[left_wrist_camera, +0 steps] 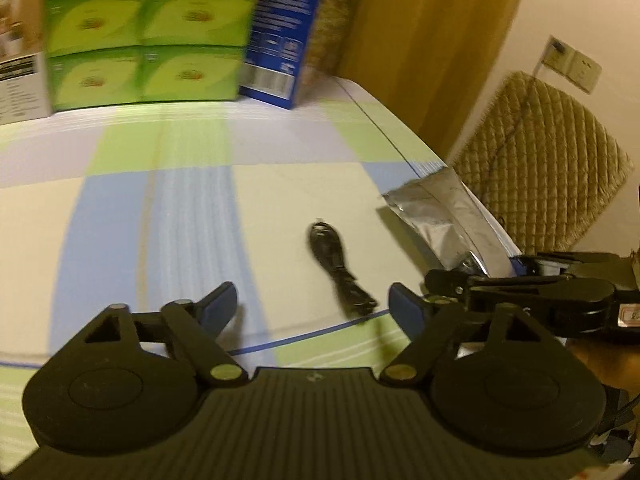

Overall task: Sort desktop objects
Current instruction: 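Grasp the black cable with the left tool while the right tool holds the pouch, then carry the black cable and silver pouch over the cardboard box with both tools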

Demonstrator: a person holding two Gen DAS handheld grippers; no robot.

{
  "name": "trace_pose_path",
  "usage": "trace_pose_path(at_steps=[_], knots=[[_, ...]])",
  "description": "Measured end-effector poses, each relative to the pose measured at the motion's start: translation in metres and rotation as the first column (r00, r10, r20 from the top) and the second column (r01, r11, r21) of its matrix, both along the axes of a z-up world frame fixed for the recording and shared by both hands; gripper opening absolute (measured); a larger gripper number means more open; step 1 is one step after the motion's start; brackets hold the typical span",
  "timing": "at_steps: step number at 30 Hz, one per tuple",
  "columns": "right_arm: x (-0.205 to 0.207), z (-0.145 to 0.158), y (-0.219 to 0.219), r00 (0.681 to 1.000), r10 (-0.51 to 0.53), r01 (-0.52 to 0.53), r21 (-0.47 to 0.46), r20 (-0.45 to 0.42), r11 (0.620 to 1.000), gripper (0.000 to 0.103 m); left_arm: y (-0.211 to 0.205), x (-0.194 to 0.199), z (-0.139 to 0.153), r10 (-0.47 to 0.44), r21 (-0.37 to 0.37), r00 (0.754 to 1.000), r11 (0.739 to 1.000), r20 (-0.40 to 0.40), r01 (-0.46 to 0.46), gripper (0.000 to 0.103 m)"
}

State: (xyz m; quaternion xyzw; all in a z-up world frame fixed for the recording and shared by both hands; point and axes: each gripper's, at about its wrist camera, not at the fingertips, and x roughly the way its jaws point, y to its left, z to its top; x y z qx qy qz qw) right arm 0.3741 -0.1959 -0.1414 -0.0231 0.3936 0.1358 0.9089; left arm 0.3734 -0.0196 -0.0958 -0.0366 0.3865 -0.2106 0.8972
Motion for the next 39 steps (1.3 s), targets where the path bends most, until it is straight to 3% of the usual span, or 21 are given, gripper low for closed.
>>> trace_pose_path(at_steps=[1, 3, 13, 16, 18, 21, 32, 39], knots=[[0.001, 0.000, -0.002, 1.000, -0.004, 0.004, 0.001, 0.002, 1.000, 0.051, -0.004, 0.003, -0.002, -0.016, 0.011, 1.000, 1.000, -0.004, 0.016, 0.070], [0.001, 0.001, -0.005, 1.000, -0.006, 0.006, 0.002, 0.002, 1.000, 0.051, -0.011, 0.007, -0.007, -0.031, 0.030, 0.999, 0.999, -0.011, 0.031, 0.053], [0.000, 0.001, -0.005, 1.000, 0.001, -0.001, 0.011, 0.004, 1.000, 0.051, -0.026, 0.026, -0.015, -0.019, -0.001, 1.000, 1.000, 0.020, 0.019, 0.042], [0.000, 0.001, -0.002, 1.000, 0.011, -0.011, 0.005, 0.006, 1.000, 0.051, -0.031, 0.031, -0.015, -0.002, 0.012, 1.000, 1.000, 0.030, 0.002, 0.032], [0.000, 0.002, 0.000, 1.000, 0.014, -0.014, 0.002, 0.009, 1.000, 0.051, -0.032, 0.031, -0.015, 0.007, 0.035, 0.999, 0.999, 0.035, -0.009, 0.019], [0.000, 0.002, 0.001, 1.000, 0.018, -0.018, 0.011, 0.004, 1.000, 0.051, -0.029, 0.025, -0.013, 0.000, 0.037, 1.000, 0.999, 0.020, 0.000, 0.011], [-0.034, 0.015, 0.017, 0.995, 0.099, -0.097, 0.041, -0.031, 0.994, 0.050, 0.001, -0.054, 0.003, 0.031, 0.062, 0.996, 0.998, -0.082, -0.026, 0.010], [-0.083, 0.032, 0.021, 0.990, 0.132, -0.129, 0.074, -0.045, 0.989, 0.050, 0.020, -0.104, 0.017, 0.051, 0.063, 0.996, 0.997, -0.078, -0.046, 0.010]])
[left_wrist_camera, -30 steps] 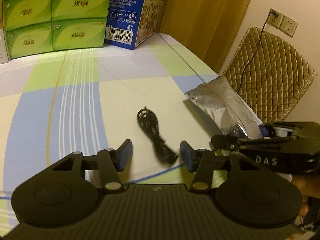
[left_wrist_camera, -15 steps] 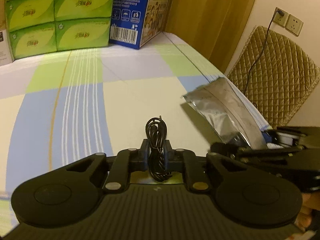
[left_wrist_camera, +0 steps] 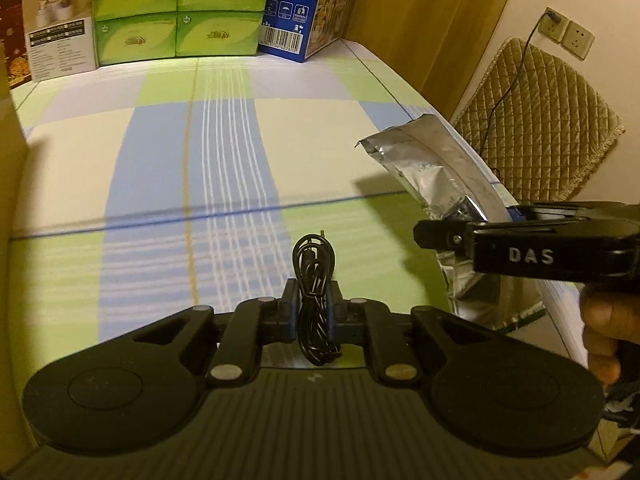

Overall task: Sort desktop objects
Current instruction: 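Carry the black cable and silver pouch over the cardboard box with both tools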

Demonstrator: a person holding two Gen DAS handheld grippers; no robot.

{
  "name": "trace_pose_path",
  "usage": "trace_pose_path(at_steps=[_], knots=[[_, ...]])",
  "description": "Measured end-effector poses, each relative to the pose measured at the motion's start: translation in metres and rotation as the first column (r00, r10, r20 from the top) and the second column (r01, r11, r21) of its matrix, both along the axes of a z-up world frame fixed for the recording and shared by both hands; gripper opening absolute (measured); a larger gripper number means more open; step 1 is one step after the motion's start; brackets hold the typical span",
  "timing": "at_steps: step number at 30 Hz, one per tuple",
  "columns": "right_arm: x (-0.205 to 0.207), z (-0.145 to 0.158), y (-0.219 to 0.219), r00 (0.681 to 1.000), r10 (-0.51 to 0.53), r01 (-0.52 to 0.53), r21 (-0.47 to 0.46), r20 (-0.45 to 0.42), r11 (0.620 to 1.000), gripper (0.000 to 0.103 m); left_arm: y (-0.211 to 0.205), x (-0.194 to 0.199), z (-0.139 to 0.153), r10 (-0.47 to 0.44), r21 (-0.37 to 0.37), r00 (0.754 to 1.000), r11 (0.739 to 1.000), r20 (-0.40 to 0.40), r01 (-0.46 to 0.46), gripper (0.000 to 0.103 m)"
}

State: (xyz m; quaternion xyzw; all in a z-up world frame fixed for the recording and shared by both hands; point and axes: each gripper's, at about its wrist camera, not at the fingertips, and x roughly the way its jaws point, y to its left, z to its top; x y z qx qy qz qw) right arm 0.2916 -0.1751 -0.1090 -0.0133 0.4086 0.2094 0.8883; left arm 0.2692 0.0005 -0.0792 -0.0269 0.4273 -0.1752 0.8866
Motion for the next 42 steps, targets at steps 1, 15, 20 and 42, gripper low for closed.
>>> trace_pose_path(at_steps=[1, 15, 20, 42], knots=[[-0.008, 0.001, 0.000, 1.000, 0.003, -0.003, 0.006, -0.005, 1.000, 0.050, 0.000, -0.005, 0.000, -0.002, 0.006, 1.000, 1.000, 0.003, 0.002, 0.010], [-0.022, -0.008, 0.005, 0.999, -0.011, 0.011, 0.000, -0.049, 1.000, 0.050, -0.004, -0.001, -0.010, -0.010, 0.036, 0.999, 0.999, 0.051, 0.009, 0.023], [-0.018, -0.007, 0.003, 0.999, -0.020, 0.020, 0.018, -0.045, 1.000, 0.050, -0.007, 0.003, -0.015, -0.023, 0.047, 0.999, 0.999, 0.045, 0.021, 0.023], [-0.017, 0.003, -0.002, 0.999, -0.046, 0.048, 0.065, -0.024, 0.997, 0.050, -0.013, 0.001, -0.004, -0.038, 0.056, 0.997, 0.998, 0.072, 0.034, 0.017]])
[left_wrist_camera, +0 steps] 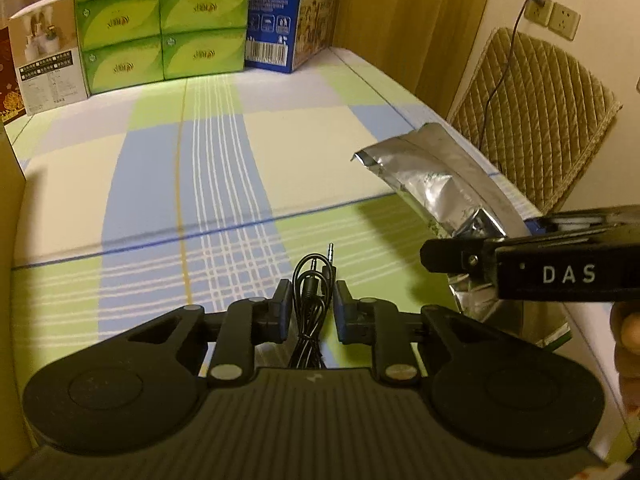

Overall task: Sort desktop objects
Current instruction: 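Carry the black cable and silver pouch over the cardboard box with both tools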

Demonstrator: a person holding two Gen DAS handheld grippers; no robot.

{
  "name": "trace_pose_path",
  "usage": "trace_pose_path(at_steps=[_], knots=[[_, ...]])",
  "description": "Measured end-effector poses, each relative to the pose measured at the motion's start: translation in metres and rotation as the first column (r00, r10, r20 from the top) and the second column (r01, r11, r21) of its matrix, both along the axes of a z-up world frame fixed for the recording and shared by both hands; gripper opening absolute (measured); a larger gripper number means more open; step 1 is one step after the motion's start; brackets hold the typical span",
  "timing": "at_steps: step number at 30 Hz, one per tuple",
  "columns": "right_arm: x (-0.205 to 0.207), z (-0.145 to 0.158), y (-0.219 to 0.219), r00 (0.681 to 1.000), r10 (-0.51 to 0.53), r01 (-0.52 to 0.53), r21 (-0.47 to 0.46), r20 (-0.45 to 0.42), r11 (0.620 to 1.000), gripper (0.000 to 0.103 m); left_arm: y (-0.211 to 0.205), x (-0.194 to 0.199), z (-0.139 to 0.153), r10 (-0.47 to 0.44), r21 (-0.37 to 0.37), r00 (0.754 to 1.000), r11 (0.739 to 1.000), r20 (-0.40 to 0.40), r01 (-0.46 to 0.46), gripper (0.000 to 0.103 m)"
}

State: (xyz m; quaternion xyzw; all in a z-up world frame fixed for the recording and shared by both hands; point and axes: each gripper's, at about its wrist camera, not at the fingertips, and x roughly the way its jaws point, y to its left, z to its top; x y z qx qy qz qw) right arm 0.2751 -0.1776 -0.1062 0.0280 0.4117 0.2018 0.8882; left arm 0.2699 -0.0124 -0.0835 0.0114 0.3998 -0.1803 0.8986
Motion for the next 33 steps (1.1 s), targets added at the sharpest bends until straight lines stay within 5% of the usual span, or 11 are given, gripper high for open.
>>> trace_pose_path(at_steps=[19, 23, 33], knots=[[0.006, -0.002, 0.001, 1.000, -0.011, 0.011, 0.007, -0.014, 1.000, 0.050, 0.002, 0.001, -0.025, 0.014, 0.031, 1.000, 0.999, -0.011, -0.013, 0.028], [0.007, 0.000, 0.000, 1.000, -0.011, 0.011, 0.015, -0.013, 1.000, 0.050, -0.001, -0.001, -0.025, 0.004, 0.071, 1.000, 0.997, 0.002, -0.004, 0.017], [0.007, 0.003, -0.002, 1.000, -0.020, 0.020, 0.030, -0.003, 0.999, 0.050, 0.006, -0.006, -0.004, 0.031, -0.005, 0.999, 1.000, 0.033, -0.031, 0.016]])
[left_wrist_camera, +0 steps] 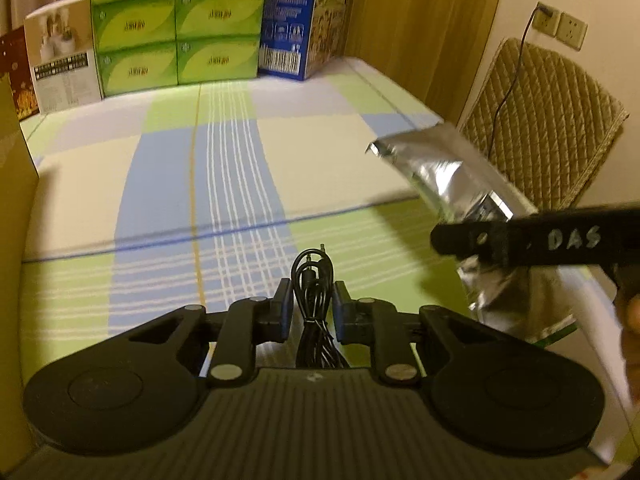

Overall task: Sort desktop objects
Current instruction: 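Carry the black cable and silver pouch over the cardboard box with both tools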

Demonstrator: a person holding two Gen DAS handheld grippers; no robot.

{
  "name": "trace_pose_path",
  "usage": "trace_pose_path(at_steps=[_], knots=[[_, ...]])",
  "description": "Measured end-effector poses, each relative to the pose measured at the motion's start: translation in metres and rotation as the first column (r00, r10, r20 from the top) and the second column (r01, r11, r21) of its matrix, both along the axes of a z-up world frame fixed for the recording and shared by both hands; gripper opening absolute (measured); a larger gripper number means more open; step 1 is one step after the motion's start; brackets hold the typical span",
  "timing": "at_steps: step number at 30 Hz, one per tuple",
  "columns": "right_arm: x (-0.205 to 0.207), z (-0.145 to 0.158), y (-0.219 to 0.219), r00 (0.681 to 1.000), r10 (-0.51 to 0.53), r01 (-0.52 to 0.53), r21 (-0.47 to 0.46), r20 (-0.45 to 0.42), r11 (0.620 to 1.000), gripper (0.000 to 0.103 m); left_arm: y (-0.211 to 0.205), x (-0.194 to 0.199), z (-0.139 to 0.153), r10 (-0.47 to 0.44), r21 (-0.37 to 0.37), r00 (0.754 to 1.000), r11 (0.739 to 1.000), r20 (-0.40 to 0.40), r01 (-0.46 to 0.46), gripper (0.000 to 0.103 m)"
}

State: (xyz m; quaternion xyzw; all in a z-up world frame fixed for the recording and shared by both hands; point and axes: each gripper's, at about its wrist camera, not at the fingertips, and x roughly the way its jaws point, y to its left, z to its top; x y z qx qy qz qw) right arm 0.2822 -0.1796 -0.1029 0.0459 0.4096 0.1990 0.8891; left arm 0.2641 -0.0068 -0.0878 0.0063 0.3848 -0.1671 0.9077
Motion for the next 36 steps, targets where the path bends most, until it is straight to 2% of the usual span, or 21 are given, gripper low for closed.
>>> trace_pose_path(at_steps=[9, 15, 18, 26, 36], knots=[[-0.004, 0.005, 0.004, 1.000, 0.001, -0.001, 0.016, 0.015, 1.000, 0.050, 0.008, 0.000, 0.017, 0.020, -0.026, 1.000, 0.999, 0.016, -0.019, 0.016], [-0.017, 0.021, 0.011, 0.997, 0.005, -0.005, 0.006, 0.072, 1.000, 0.050, 0.022, -0.009, 0.038, 0.057, -0.056, 0.998, 0.997, 0.033, -0.055, 0.016], [-0.034, 0.028, 0.013, 0.996, -0.008, 0.008, 0.004, 0.085, 1.000, 0.050, 0.027, -0.022, 0.048, 0.058, -0.055, 0.998, 0.997, 0.038, -0.055, 0.016], [-0.092, 0.045, 0.016, 0.998, -0.043, 0.041, 0.045, 0.056, 0.998, 0.050, 0.053, -0.065, 0.078, 0.101, -0.090, 0.994, 0.991, 0.034, -0.097, 0.016], [-0.155, 0.076, 0.042, 0.998, -0.002, -0.001, 0.036, 0.065, 0.999, 0.050, 0.076, -0.127, 0.121, 0.135, -0.086, 0.987, 0.988, 0.092, -0.128, 0.016]])
